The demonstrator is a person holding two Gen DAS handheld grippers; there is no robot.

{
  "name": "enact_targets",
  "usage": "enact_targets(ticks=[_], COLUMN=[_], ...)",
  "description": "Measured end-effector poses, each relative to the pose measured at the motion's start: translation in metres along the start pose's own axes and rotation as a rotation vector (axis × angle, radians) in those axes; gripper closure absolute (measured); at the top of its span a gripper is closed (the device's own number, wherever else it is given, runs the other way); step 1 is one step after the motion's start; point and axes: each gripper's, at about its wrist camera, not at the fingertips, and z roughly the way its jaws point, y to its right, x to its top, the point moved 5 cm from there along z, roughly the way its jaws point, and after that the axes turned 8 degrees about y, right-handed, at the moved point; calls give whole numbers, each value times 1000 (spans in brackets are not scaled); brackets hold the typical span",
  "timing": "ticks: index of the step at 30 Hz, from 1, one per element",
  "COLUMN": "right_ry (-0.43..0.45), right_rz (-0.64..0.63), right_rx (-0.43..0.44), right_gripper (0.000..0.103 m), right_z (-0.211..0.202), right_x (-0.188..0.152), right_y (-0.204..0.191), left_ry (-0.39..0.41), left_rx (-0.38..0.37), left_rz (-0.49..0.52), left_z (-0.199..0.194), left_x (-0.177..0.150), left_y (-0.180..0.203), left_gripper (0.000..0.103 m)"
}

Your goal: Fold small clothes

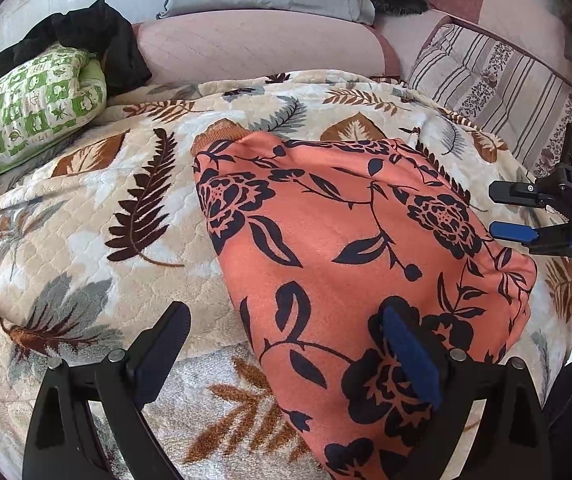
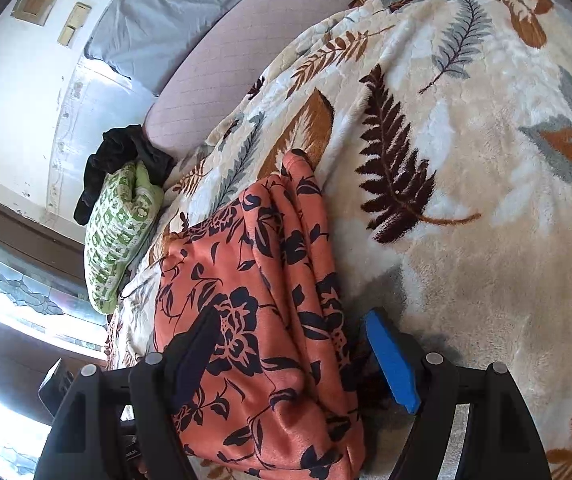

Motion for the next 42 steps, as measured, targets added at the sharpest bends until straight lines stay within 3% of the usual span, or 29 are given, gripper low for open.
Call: enact_targets(ticks=[8, 15, 18, 25, 31, 36, 42], right_ry=[-26, -35, -16, -19, -144, -175, -182], right_rz=[-18, -15, -1, 34, 85, 70, 30], right_rx=[7, 12, 26, 10, 91, 149, 184], right_gripper=[24, 24, 24, 24, 25, 24, 19], right_z=[8, 12, 8, 8, 33, 46, 57], right_x=[-1, 1, 4, 11, -6, -15, -21], right_y=[-1, -1, 1, 15, 16, 2, -15], left_ry=[-11, -65, -64, -85, -85, -83, -96], left_rx=[-31, -179, -205, -294, -284, -243, -233], left_rz=[-30, -98, -117, -275, -278, -223, -240], left_z=[6, 13, 14, 21, 25, 26, 28], left_x=[0, -8, -8, -6, -5, -4, -2], left_y=[-1, 8, 10, -6, -5, 3, 3], left_gripper=[6, 6, 6, 6, 6, 6, 6])
